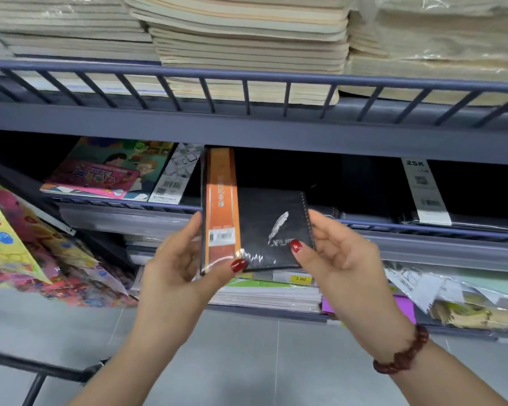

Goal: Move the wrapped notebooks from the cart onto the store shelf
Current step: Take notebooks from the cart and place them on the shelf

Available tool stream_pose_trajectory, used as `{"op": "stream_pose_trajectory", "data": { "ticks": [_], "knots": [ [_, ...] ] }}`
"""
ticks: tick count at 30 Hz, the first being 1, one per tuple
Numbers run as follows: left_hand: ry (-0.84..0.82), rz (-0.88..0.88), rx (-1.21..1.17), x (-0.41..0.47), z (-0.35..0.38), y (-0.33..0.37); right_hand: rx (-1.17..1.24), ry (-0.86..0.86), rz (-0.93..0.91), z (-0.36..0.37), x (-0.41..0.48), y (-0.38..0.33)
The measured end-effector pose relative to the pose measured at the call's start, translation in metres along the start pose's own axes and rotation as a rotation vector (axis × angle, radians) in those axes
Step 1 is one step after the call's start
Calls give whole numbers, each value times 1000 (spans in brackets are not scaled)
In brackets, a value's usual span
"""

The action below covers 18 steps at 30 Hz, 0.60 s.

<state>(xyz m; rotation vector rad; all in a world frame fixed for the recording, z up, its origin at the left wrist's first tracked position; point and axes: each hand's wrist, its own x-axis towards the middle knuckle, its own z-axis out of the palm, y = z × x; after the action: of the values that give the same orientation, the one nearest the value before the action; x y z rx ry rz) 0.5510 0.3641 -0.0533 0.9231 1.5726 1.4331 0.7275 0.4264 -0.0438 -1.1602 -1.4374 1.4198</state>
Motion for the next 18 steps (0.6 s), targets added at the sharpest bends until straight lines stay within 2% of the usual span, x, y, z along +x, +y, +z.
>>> {"op": "stream_pose_trajectory", "data": {
  "ticks": [4, 8, 11, 14, 18],
  "knots": [
    [-113, 5, 94, 42, 19, 8, -48, 177, -34, -12, 25, -4],
    [-233, 9, 245, 86, 39, 12, -230, 287, -13, -27, 58, -3],
    [-221, 63, 396, 106, 46, 11, -368, 309, -31, -32, 76, -1],
    [-168, 94, 504, 112, 50, 12, -402, 336, 18, -33, 84, 8],
    [-202, 147, 672, 107, 51, 16, -544, 346, 69, -34, 78, 11]
  ]
}}
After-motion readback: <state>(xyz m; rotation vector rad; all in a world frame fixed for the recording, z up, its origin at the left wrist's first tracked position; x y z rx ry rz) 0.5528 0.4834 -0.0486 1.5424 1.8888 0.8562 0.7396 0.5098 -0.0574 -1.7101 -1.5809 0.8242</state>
